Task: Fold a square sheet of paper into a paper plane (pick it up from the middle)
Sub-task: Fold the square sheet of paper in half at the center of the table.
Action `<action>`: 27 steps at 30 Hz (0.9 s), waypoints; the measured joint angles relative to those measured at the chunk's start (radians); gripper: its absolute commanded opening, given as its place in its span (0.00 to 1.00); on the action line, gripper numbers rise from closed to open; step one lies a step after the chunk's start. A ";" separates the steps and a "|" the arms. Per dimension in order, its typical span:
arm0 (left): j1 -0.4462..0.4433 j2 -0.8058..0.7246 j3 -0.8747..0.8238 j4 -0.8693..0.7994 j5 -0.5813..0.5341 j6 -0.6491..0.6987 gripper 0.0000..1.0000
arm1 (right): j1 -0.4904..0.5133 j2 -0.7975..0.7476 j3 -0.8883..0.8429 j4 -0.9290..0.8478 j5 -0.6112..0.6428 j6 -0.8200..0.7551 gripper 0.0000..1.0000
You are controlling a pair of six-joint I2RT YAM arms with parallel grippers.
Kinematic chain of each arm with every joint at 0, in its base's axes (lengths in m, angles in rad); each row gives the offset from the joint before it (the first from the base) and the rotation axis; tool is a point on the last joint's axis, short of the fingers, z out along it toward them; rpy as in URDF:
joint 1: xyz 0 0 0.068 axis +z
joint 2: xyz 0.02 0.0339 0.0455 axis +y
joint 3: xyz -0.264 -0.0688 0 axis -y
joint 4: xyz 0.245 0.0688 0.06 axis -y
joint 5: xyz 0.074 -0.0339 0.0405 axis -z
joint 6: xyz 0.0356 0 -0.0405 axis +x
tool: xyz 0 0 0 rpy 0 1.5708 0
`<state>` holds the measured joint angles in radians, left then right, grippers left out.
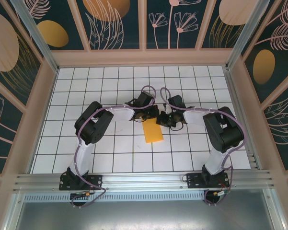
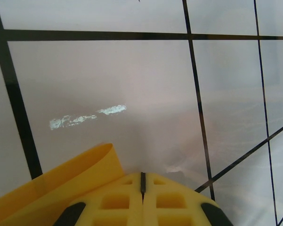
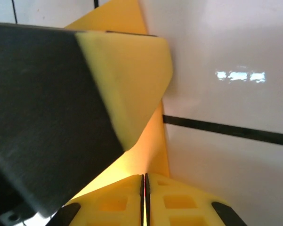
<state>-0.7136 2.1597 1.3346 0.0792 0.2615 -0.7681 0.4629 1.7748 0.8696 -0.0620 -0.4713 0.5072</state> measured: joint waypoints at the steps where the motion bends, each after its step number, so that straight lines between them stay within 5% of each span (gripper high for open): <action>1: 0.000 0.000 0.000 0.000 0.000 0.000 0.06 | -0.001 0.007 0.000 0.004 0.000 0.000 0.15; 27: 0.000 0.000 -0.004 0.008 -0.005 -0.003 0.05 | 0.052 -0.232 -0.281 -0.006 -0.061 0.000 0.14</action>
<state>-0.7136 2.1597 1.3304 0.0872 0.2565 -0.7712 0.5152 1.5429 0.5884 -0.0681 -0.5320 0.5072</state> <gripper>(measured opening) 0.070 0.138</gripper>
